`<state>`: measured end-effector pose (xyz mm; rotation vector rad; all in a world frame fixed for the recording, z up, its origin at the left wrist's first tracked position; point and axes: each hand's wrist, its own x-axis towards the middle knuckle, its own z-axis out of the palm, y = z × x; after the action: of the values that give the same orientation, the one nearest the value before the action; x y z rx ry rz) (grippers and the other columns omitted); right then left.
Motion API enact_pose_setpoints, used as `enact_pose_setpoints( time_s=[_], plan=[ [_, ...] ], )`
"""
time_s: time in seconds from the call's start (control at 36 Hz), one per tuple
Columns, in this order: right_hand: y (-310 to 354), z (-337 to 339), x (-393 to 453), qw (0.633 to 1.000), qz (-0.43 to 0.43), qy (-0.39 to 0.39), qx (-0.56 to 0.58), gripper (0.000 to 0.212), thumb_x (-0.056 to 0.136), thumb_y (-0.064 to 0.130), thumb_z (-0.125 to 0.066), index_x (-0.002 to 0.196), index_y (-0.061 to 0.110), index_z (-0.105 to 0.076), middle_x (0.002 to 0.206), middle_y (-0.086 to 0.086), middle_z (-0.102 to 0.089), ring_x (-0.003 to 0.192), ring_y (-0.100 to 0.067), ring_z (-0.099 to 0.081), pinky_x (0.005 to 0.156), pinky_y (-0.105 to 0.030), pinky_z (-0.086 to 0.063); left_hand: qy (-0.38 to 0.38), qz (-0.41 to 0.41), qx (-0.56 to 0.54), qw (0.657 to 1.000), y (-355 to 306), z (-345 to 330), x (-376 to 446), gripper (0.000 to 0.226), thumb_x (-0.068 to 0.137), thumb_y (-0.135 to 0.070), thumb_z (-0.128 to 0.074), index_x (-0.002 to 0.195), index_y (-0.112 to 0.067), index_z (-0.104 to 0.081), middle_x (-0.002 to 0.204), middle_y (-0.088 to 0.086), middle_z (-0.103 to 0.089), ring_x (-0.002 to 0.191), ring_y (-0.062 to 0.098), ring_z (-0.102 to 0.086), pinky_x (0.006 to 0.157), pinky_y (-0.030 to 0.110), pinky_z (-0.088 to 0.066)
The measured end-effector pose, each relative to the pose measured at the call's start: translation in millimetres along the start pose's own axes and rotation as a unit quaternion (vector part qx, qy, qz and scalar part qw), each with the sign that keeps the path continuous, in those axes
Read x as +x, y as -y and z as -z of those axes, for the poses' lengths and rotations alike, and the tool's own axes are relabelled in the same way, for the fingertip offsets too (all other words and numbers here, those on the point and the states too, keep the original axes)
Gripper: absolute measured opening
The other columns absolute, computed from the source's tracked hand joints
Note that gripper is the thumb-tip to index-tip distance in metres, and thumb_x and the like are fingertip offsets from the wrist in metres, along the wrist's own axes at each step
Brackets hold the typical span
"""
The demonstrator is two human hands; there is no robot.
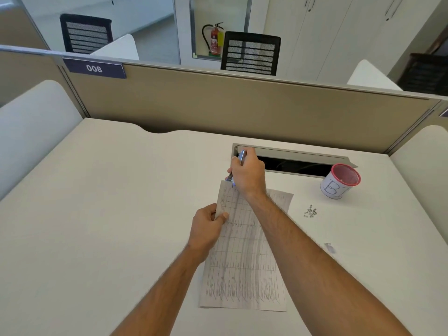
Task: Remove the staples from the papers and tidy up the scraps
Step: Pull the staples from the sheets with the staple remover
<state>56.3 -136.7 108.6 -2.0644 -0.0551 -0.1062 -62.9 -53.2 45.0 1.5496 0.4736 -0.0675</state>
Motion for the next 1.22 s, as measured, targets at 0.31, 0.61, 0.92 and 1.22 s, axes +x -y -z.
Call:
enact_pose_setpoints(
  time_s=[0.31, 0.61, 0.92, 1.22],
  plan=[
    [-5, -5, -13, 0.999, 0.024, 0.014, -0.045, 0.01, 0.1, 0.023, -0.054, 0.093, 0.016, -0.051, 0.073, 0.003, -0.054, 0.069, -0.02, -0.065, 0.057, -0.036, -0.058, -0.007, -0.002, 0.004, 1.0, -6, 0, -7, 0.014, 0.102, -0.017, -0.06, 0.111, -0.016, -0.071, 0.094, 0.001, -0.081, 0.083, 0.021, -0.079, 0.079, 0.046, -0.066],
    [-3, -14, -17, 0.995, 0.027, -0.027, -0.093, 0.03, 0.103, 0.036, -0.049, 0.087, 0.013, -0.057, 0.065, 0.007, -0.053, 0.053, -0.006, -0.045, 0.049, -0.022, -0.032, 0.0, -0.005, -0.02, 1.0, -11, -1, -16, 0.012, 0.1, -0.012, -0.062, 0.104, -0.009, -0.073, 0.092, 0.006, -0.081, 0.085, 0.026, -0.079, 0.077, 0.045, -0.065],
    [-4, -22, -24, 0.992, 0.043, -0.051, -0.104, 0.041, 0.106, 0.04, -0.042, 0.092, 0.007, -0.061, 0.066, 0.005, -0.053, 0.052, -0.005, -0.042, 0.048, -0.019, -0.028, 0.012, -0.009, -0.037, 0.999, -13, -4, -22, 0.015, 0.1, -0.018, -0.065, 0.1, -0.006, -0.075, 0.092, 0.009, -0.08, 0.087, 0.027, -0.078, 0.083, 0.05, -0.064],
    [-4, -23, -33, 0.987, 0.041, -0.092, -0.125, 0.045, 0.105, 0.047, -0.041, 0.088, 0.01, -0.061, 0.065, 0.005, -0.056, 0.058, -0.012, -0.051, 0.046, -0.018, -0.025, -0.071, -0.032, -0.059, 0.995, -29, -9, -15, 0.01, 0.096, -0.022, -0.07, 0.094, -0.014, -0.074, 0.084, 0.007, -0.08, 0.085, 0.03, -0.077, 0.082, 0.048, -0.064]
  ],
)
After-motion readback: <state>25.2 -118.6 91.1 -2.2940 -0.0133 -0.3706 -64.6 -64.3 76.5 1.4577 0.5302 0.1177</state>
